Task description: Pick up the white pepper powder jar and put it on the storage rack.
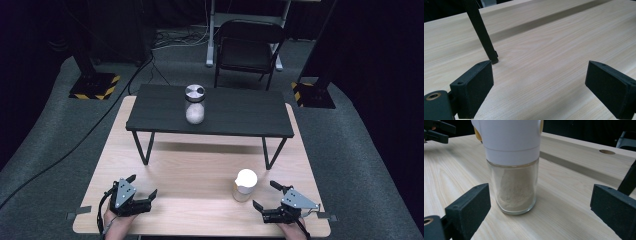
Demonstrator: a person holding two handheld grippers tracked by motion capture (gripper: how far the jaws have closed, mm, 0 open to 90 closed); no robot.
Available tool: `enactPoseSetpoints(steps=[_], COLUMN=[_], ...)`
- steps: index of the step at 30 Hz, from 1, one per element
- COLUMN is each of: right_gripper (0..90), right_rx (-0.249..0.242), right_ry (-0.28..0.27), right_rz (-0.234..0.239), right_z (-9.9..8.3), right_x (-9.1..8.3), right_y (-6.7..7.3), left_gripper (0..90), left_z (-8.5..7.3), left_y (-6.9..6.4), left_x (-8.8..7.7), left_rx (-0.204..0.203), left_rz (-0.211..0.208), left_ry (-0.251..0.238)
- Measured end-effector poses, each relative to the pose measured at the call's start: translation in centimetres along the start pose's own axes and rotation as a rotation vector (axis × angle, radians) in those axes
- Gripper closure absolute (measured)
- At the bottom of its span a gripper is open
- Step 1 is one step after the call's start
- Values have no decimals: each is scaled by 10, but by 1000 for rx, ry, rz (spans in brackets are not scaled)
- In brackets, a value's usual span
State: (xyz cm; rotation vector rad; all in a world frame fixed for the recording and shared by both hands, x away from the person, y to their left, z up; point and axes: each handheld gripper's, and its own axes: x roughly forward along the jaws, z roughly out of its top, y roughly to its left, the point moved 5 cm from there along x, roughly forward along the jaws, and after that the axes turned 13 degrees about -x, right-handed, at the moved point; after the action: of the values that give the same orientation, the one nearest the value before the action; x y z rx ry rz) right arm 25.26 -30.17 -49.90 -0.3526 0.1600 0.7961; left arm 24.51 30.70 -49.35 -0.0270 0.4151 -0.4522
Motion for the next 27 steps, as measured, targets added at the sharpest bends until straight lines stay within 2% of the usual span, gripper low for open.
enactPoseSetpoints(steps=[22, 27], right_gripper=[8, 23], right_rx=[11, 0], right_ry=[-20, -15], right_rz=[20, 23], right_z=[6, 9], right_x=[21, 28], right_y=[7, 9], left_gripper=[76, 76], left_z=[0, 0], left_y=[0, 0], left_x=[0, 0], left_rx=[-2, -1], left_rz=[0, -1], left_ry=[-1, -1])
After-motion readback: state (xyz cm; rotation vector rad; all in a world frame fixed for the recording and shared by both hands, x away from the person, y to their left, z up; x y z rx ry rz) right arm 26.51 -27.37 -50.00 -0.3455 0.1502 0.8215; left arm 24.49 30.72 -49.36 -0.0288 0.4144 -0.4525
